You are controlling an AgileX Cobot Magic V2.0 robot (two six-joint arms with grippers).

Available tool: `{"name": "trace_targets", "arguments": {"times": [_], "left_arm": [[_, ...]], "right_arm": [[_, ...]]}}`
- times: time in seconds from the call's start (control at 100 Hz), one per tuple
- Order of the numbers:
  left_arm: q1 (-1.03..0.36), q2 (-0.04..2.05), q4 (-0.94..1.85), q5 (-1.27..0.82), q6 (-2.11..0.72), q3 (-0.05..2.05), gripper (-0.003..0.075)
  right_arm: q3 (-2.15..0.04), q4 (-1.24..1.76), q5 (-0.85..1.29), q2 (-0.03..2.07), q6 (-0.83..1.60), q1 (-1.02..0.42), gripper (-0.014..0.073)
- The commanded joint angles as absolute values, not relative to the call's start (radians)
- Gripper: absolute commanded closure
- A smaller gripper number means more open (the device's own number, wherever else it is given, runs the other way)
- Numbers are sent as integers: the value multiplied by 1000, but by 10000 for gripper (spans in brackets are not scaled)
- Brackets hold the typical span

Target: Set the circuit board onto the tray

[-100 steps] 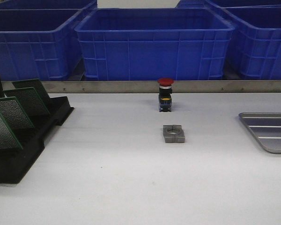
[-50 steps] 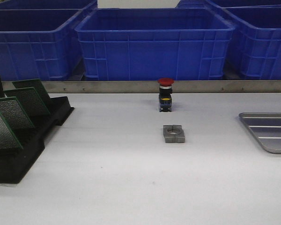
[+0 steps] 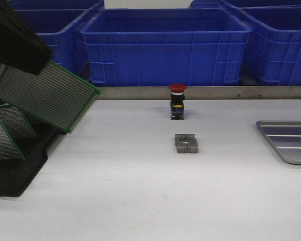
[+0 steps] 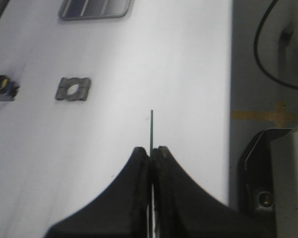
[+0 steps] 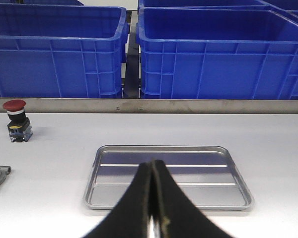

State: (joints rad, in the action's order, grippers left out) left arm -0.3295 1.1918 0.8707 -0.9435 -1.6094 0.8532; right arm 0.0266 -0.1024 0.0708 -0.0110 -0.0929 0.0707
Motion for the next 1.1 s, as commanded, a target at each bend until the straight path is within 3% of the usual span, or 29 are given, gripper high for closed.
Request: {"name": "trace_targets", "arguments": {"times": [0.0, 0.3, 0.56, 0.91, 1.03, 1.09], "left_arm": [[-383, 1221, 978, -929, -1608, 876, 741], [-474, 1362, 1034, -921, -1608, 876, 741], [-481, 1386, 1037, -921, -1608, 884, 741], [-481, 1386, 1039, -921, -1608, 893, 741], [-481, 1386, 1039, -921, -1608, 893, 741], [-481, 1386, 1039, -921, -1608, 893, 741]], "right_arm": [[15, -104, -13, -37, -84, 70, 655], [-11, -104, -87, -37, -90, 70, 655], [-229, -104, 332, 89, -90, 70, 655], [-481, 169, 530, 417, -23, 56, 649], [-526, 240, 536, 506, 74, 2, 569], [-543, 257, 532, 541, 105, -38, 482]]}}
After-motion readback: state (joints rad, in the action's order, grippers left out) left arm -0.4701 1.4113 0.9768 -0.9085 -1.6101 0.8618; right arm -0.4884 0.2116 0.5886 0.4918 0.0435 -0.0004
